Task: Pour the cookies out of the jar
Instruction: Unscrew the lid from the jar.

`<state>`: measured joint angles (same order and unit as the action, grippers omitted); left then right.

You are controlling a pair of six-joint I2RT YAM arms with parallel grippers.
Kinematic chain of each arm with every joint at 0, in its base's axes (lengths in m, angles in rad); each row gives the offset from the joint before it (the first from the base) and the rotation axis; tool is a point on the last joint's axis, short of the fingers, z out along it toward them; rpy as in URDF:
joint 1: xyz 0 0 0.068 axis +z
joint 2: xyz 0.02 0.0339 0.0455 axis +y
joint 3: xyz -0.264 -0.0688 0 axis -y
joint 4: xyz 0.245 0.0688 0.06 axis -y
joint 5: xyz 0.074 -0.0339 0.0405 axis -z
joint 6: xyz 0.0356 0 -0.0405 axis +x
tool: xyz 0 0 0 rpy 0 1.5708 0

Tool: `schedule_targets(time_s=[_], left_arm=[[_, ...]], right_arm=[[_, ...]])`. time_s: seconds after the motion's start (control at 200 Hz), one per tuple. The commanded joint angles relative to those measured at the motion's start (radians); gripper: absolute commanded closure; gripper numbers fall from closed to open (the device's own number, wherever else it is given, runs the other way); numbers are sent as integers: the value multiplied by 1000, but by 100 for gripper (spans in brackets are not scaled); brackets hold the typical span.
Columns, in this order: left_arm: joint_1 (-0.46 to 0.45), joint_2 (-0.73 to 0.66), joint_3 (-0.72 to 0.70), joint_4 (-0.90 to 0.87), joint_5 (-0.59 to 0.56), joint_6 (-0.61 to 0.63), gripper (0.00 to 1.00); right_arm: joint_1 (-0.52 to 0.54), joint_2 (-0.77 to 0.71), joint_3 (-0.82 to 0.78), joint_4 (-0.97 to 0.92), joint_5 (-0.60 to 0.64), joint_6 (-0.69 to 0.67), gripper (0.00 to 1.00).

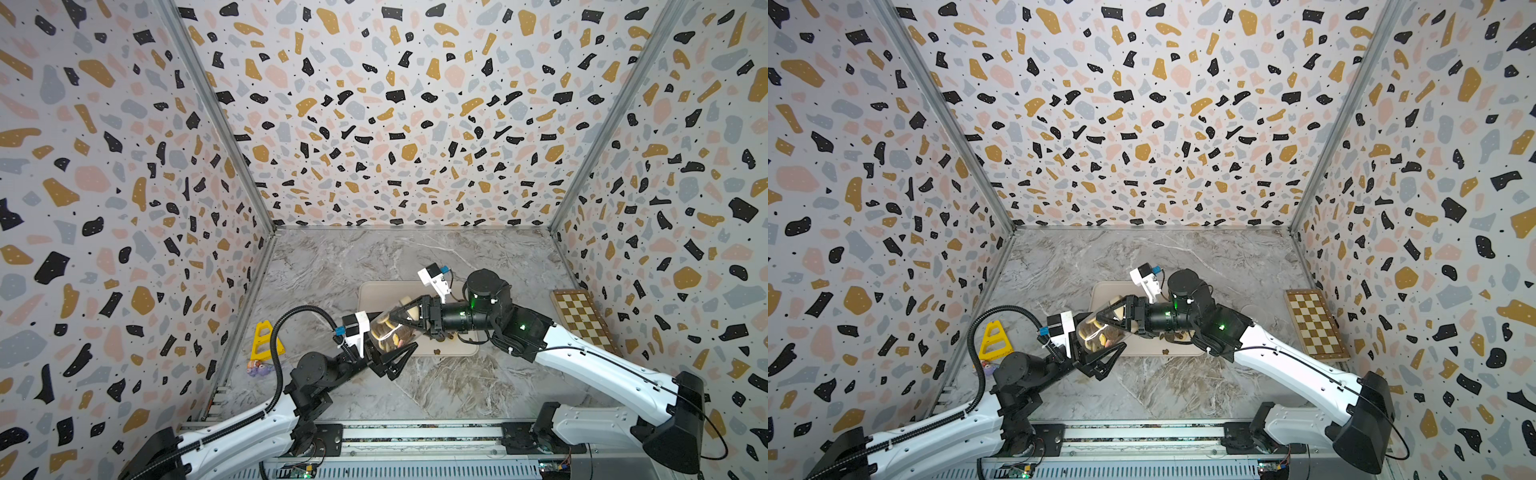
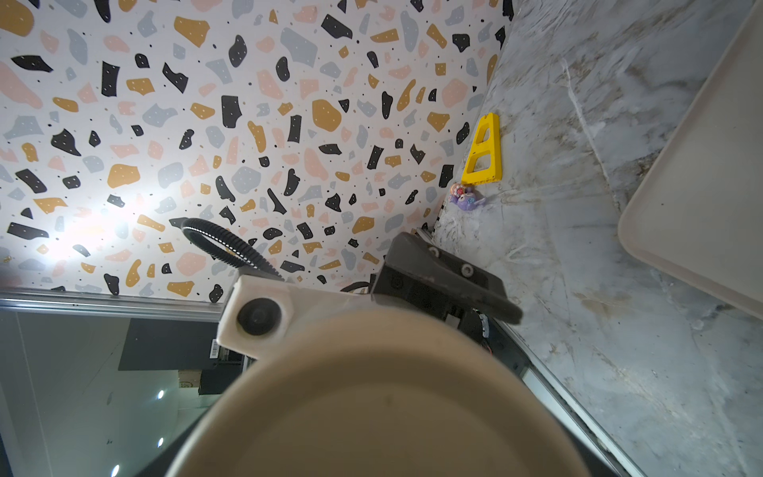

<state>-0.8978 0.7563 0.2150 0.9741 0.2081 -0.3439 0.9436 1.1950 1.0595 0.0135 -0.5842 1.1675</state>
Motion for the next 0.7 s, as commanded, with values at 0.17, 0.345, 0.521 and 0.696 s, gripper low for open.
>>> schedule_targets(time_s=[0.17,0.345,0.521,0.696], left_arm=[[3,-72,28,36,-30,26,1],[3,-162,9,-27,-65,34,1],[2,-118,12,4,-32,23,1],[2,-59,20,33,-4,-2,1]], right_arm=[[18,-49,9,86,-30,6,54],[-9,-78,0,75,-32,8,54],[-5,-73,8,102,-45,14,54],[-4,-67,32,98,-43,11,54]])
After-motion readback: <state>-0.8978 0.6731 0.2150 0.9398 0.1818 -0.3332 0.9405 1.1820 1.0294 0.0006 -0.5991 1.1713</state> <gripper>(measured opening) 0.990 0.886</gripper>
